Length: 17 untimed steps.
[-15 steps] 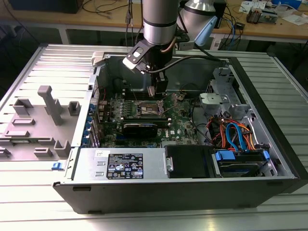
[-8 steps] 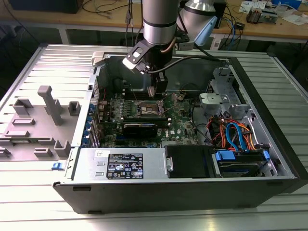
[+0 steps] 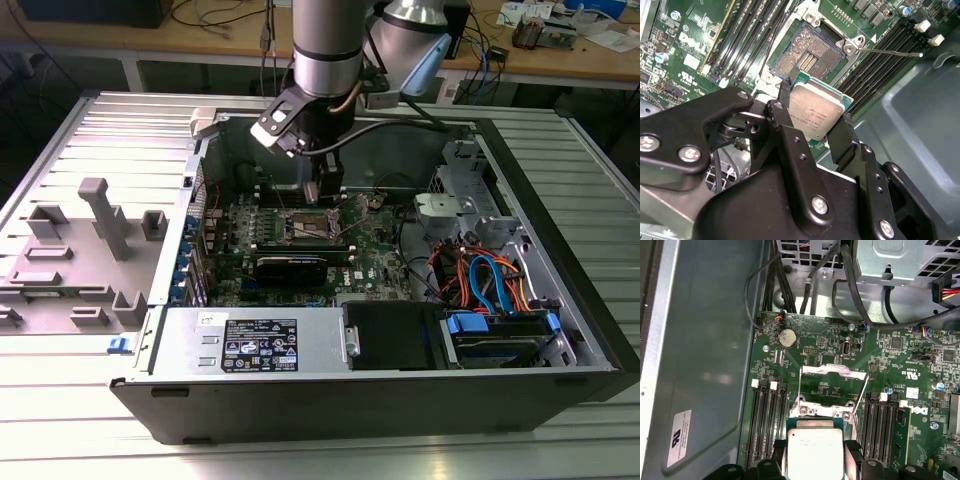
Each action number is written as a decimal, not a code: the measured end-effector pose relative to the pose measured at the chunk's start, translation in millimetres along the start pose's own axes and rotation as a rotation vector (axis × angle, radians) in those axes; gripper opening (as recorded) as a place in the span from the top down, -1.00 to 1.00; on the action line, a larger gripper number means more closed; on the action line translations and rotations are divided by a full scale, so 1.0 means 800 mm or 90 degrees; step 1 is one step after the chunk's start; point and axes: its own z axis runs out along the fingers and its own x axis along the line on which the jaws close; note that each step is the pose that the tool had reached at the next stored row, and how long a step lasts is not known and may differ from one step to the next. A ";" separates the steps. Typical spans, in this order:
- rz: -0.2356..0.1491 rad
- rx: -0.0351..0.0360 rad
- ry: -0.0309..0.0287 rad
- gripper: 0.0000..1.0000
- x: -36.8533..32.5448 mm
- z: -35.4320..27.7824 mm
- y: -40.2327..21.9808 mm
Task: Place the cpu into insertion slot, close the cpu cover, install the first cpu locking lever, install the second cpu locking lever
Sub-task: 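Place the cpu into insertion slot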
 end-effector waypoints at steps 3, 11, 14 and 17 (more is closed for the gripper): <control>0.012 0.0004 -0.0005 -0.08 0.0000 0.0036 -0.0007; 0.013 0.0005 -0.0005 -0.08 0.0000 0.0038 -0.0008; 0.014 0.0005 -0.0005 -0.08 0.0000 0.0040 -0.0007; 0.017 0.0005 -0.0007 -0.08 0.0000 0.0047 -0.0008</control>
